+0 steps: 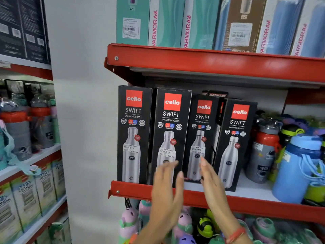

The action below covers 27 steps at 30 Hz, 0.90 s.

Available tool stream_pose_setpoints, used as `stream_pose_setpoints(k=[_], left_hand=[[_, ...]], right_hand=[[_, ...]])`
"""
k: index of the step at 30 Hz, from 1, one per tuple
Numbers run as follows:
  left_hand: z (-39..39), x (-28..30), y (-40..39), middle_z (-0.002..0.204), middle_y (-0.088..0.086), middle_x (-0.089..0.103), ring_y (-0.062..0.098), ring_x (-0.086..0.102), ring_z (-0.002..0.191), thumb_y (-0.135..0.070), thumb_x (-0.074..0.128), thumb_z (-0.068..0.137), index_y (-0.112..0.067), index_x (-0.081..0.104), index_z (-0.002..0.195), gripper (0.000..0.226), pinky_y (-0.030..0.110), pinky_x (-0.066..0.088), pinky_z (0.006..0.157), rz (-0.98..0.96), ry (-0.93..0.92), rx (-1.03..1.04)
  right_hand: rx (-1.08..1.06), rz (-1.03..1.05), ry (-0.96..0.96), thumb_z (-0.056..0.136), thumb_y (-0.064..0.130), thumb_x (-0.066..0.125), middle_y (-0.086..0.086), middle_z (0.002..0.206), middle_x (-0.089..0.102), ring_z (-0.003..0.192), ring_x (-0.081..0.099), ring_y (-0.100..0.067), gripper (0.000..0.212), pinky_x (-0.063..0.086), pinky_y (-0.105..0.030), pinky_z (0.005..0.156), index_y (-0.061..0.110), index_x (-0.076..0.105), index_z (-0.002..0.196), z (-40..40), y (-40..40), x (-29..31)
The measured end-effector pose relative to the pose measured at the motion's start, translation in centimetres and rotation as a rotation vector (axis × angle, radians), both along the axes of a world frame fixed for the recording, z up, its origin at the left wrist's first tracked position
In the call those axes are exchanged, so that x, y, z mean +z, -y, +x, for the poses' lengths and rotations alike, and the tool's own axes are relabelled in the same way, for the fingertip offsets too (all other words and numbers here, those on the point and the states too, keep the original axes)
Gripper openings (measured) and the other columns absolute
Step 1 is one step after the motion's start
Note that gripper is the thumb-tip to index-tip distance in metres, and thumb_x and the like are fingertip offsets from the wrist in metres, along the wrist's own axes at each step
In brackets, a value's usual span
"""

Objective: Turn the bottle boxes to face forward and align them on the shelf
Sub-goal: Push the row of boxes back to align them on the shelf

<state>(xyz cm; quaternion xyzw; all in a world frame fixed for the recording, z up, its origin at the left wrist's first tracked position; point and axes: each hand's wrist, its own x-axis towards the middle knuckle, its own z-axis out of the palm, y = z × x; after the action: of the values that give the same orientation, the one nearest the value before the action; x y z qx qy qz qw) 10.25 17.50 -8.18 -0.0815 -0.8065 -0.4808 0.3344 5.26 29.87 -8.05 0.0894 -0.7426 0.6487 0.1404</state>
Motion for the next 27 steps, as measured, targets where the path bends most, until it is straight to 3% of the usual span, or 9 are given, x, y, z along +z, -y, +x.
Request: stream_pose_setpoints(k=[2,5,8,10,13,17,22,24,27], left_hand=[[-0.6,0.1,-2.4,0.144,-0.015,0.040,-0.002,0.036,0.132,-0.049,0.031,0.095,-0.030,0.034,0.141,0.049,0.027,0.030,0.114,0.033,0.143,-0.204],[-2.9,0.0,-5.1,0.159,-0.012,0.007,0.004,0.003,0.146,-0.056,0.022,0.093,-0.025,0.007,0.150,0.066,0.028,0.006,0.119,0.116,0.328,-0.277],[-4.7,0.1,-6.5,0.160,-0.005,-0.002,0.010,-0.002,0.147,-0.067,0.016,0.082,-0.021,-0.006,0.150,0.085,0.031,0.004,0.118,0.210,0.375,-0.241],[-5.5,0.0,-7.0,0.161,-0.001,-0.003,0.012,-0.001,0.147,-0.073,0.014,0.076,-0.020,-0.010,0.149,0.094,0.035,0.005,0.120,0.234,0.379,-0.205],[-6.5,-0.4,-7.3,0.161,0.001,0.001,0.015,0.004,0.147,-0.082,0.011,0.068,-0.021,-0.009,0.149,0.104,0.040,0.009,0.121,0.286,0.408,-0.181],[-7.2,-0.5,-7.2,0.160,0.002,0.009,0.016,0.011,0.147,-0.088,0.006,0.061,-0.022,-0.002,0.150,0.111,0.038,0.012,0.120,0.285,0.411,-0.178],[-7.5,-0.2,-6.6,0.157,0.002,0.023,0.019,0.023,0.144,-0.081,0.007,0.070,-0.022,0.008,0.150,0.100,0.038,0.020,0.118,0.279,0.422,-0.147],[-7.2,-0.2,-6.5,0.158,0.000,0.022,0.017,0.021,0.145,-0.080,0.006,0.071,-0.023,0.009,0.150,0.097,0.036,0.017,0.117,0.264,0.422,-0.135],[-6.1,-0.5,-6.4,0.159,-0.004,0.016,0.012,0.014,0.146,-0.086,0.003,0.067,-0.023,0.009,0.150,0.104,0.032,0.012,0.117,0.244,0.407,-0.143]], right_hand=[[-0.009,-0.059,0.042,0.089,0.059,0.037,0.012,0.149,0.040,0.136,0.036,-0.006,0.053,0.027,-0.041,0.117,0.040,0.039,0.139,-0.6,-1.2,0.0],[0.023,-0.075,0.131,0.089,0.059,0.037,0.008,0.152,0.036,0.139,0.033,-0.009,0.061,0.024,-0.041,0.118,0.032,0.036,0.144,-1.4,-1.8,-0.3],[0.020,-0.060,0.178,0.076,0.074,0.037,0.004,0.155,0.033,0.140,0.032,-0.011,0.085,0.024,-0.042,0.118,0.027,0.033,0.146,-2.1,-1.7,-0.5],[0.015,-0.025,0.183,0.082,0.071,0.031,0.006,0.157,0.028,0.142,0.028,-0.012,0.080,0.019,-0.039,0.119,0.027,0.027,0.149,-2.2,-1.7,-0.2],[-0.004,0.003,0.177,0.093,0.058,0.025,0.008,0.159,0.020,0.144,0.021,-0.013,0.066,0.015,-0.033,0.115,0.027,0.019,0.150,-2.2,-1.9,0.0],[-0.006,0.006,0.174,0.093,0.056,0.025,0.007,0.159,0.018,0.145,0.018,-0.014,0.066,0.014,-0.033,0.115,0.026,0.015,0.151,-2.7,-1.7,-0.2],[-0.062,-0.017,0.168,0.091,0.062,0.028,0.002,0.160,0.018,0.146,0.017,-0.017,0.071,0.015,-0.040,0.116,0.025,0.019,0.151,-3.3,-1.4,-0.2],[-0.064,-0.039,0.176,0.088,0.065,0.031,0.001,0.158,0.022,0.144,0.023,-0.019,0.075,0.020,-0.041,0.115,0.023,0.026,0.149,-3.1,-1.4,-0.1],[-0.089,-0.063,0.178,0.073,0.082,0.033,-0.002,0.146,0.043,0.130,0.044,-0.018,0.090,0.035,-0.043,0.110,0.022,0.045,0.139,-2.7,-1.6,0.0]])
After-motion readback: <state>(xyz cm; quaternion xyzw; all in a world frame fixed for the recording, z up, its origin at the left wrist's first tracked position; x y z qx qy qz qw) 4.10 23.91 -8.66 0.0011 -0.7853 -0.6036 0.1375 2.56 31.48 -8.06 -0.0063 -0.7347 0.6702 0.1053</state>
